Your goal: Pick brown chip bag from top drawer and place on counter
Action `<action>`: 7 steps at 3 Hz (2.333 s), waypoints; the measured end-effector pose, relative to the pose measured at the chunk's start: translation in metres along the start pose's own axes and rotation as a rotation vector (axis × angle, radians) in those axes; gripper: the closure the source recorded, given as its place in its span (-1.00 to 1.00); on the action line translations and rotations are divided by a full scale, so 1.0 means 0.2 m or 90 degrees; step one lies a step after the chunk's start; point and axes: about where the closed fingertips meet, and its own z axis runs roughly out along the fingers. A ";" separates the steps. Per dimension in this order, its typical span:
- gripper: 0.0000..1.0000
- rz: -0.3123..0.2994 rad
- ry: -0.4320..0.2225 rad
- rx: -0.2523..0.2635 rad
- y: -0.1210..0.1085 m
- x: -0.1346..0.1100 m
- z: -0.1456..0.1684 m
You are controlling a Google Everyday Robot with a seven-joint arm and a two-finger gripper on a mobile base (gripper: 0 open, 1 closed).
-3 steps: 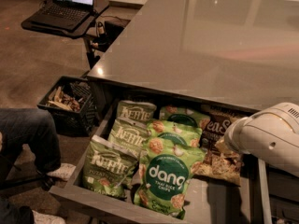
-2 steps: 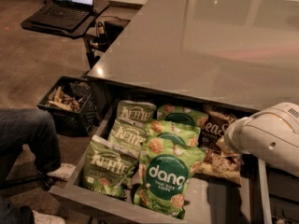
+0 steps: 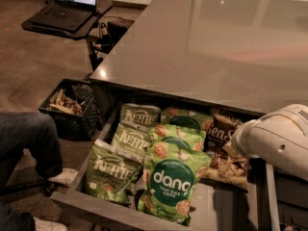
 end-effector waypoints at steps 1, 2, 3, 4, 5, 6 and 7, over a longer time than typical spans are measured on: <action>1.00 0.030 0.007 0.012 -0.11 0.09 -0.19; 1.00 0.059 0.020 -0.008 -0.17 0.25 -0.40; 1.00 0.076 0.036 -0.019 -0.19 0.39 -0.54; 1.00 0.077 0.028 -0.027 -0.20 0.44 -0.68; 1.00 0.068 0.001 -0.029 -0.21 0.40 -0.85; 1.00 0.063 -0.038 -0.041 -0.19 0.27 -1.04; 1.00 0.048 -0.089 -0.076 -0.10 0.13 -1.23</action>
Offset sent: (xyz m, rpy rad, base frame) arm -0.1003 -0.0823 0.0920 0.0899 0.0853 -0.1128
